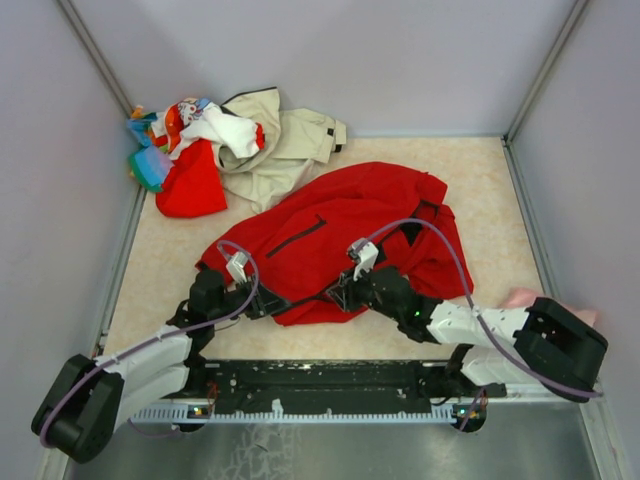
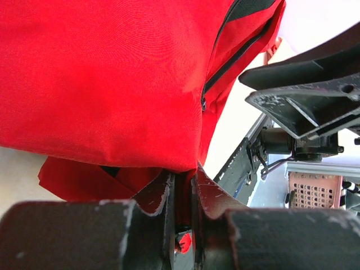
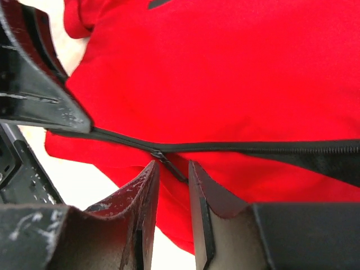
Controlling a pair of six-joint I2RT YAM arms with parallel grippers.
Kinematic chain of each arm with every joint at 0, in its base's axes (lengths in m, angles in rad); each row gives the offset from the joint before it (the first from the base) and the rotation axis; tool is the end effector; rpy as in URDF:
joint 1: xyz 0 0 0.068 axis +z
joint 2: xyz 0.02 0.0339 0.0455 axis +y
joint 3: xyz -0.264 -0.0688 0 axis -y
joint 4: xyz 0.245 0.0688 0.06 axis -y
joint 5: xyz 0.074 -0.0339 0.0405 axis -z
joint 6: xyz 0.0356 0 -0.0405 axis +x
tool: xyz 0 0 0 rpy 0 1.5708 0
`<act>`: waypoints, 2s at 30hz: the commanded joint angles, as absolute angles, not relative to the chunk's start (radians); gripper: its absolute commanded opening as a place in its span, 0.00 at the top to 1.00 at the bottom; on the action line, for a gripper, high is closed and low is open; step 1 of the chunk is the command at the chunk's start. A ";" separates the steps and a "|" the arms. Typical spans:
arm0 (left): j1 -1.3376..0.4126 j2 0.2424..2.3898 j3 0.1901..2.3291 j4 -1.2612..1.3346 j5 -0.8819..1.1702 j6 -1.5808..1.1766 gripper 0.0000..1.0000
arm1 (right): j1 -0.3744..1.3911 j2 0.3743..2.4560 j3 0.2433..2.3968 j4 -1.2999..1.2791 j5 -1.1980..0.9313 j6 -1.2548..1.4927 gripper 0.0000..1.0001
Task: Zip up the jacket
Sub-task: Zip the zipper on the jacket.
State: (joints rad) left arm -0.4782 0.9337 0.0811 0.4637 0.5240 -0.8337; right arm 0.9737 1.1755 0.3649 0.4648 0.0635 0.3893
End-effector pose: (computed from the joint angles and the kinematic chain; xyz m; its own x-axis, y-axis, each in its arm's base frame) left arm 0.1395 -0.0924 0.1410 -0.8256 -0.2941 -0.4815 0.2948 0.5027 -0.8127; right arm 0.1333 0.1920 0.1838 -0.4768 -0.0276 -0.8786 -0.6602 0.6712 0.3372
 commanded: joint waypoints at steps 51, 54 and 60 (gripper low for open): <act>-0.483 0.738 0.154 0.063 0.270 -0.720 0.97 | 0.914 1.156 0.499 0.013 0.453 0.234 1.00; -0.482 0.705 0.184 -0.039 0.179 -0.720 1.00 | 0.884 1.145 0.532 -0.051 0.514 0.285 1.00; -0.482 0.604 0.258 -0.264 -0.080 -0.766 1.00 | 0.794 1.091 0.616 -0.160 0.597 0.306 1.00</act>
State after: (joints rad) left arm -0.4934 0.6689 0.2058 -0.0330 0.1833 -0.7586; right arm 0.8795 1.1519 0.5426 -0.0113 0.3634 0.3187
